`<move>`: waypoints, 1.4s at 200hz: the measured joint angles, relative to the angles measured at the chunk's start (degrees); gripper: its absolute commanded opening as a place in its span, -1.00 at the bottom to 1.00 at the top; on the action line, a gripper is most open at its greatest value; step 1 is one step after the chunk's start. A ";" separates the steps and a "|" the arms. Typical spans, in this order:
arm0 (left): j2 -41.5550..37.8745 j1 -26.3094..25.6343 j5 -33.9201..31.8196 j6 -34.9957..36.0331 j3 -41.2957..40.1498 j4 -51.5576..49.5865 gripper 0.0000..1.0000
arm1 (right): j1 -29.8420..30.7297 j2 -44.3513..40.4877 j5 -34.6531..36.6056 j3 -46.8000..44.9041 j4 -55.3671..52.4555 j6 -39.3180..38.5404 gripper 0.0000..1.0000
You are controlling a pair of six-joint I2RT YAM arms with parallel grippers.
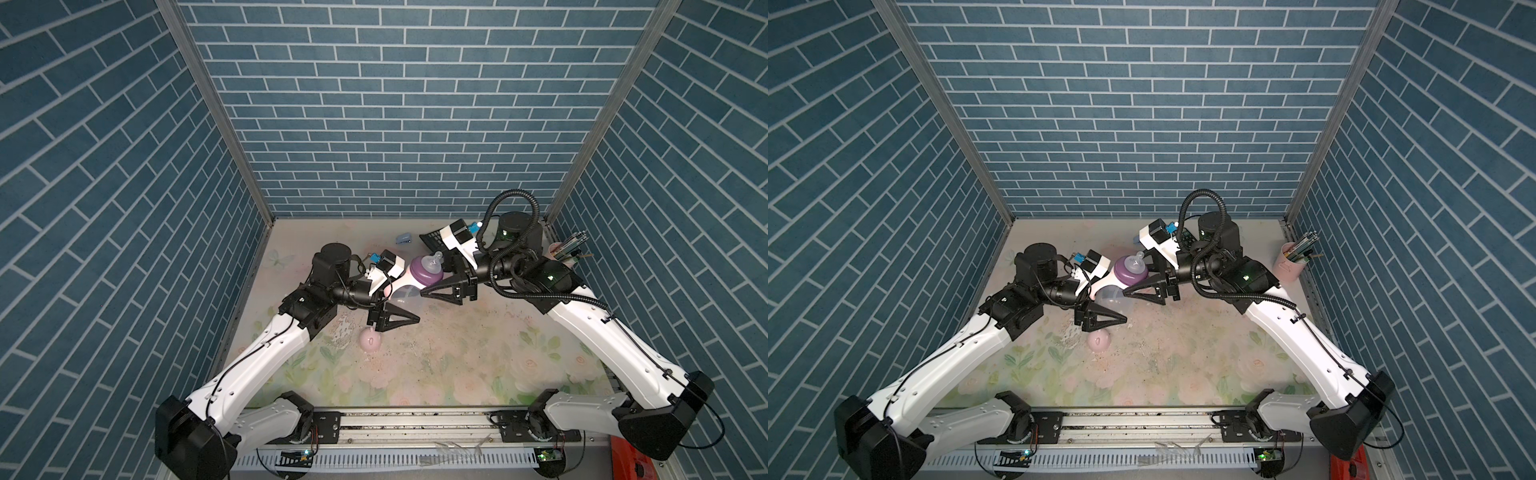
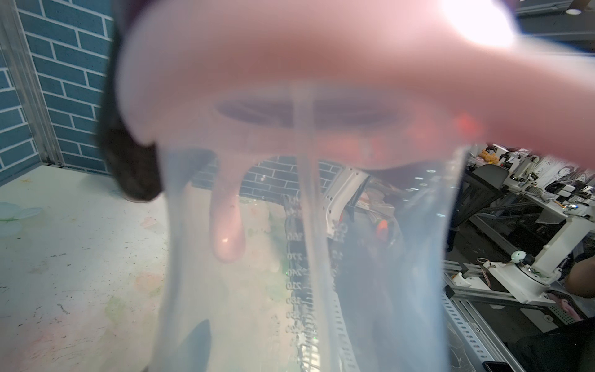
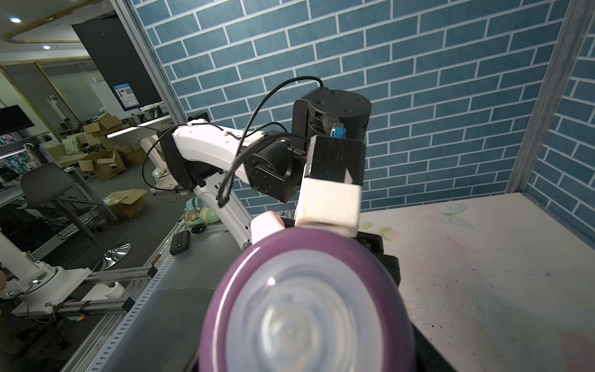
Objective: Assemble the baby bottles
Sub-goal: Place the baby bottle at the center of the board.
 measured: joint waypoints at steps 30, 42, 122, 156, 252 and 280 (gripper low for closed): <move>-1.68 1.03 -5.38 -0.52 -0.68 0.13 0.99 | 0.00 -2.14 4.22 -0.92 -1.79 -0.07 -0.91; -2.64 1.60 -7.85 -0.57 -1.46 0.02 0.99 | -0.04 -2.97 6.69 -0.96 -3.08 -0.70 -0.95; -5.99 2.60 -37.35 0.33 -11.54 -5.70 0.99 | -0.50 -8.04 31.32 -5.60 -10.62 -4.63 -0.99; -9.99 2.71 -52.76 -0.48 -17.09 -8.15 0.99 | -0.44 -4.04 45.44 -11.32 -8.46 -5.11 -1.00; -21.64 2.71 -73.88 -3.15 -19.41 -11.98 0.99 | -1.11 12.74 53.31 -24.50 12.72 -2.67 -1.00; -23.28 2.71 -75.87 -3.91 -19.45 -12.59 0.99 | -1.36 14.80 52.85 -26.08 18.82 -1.81 -1.00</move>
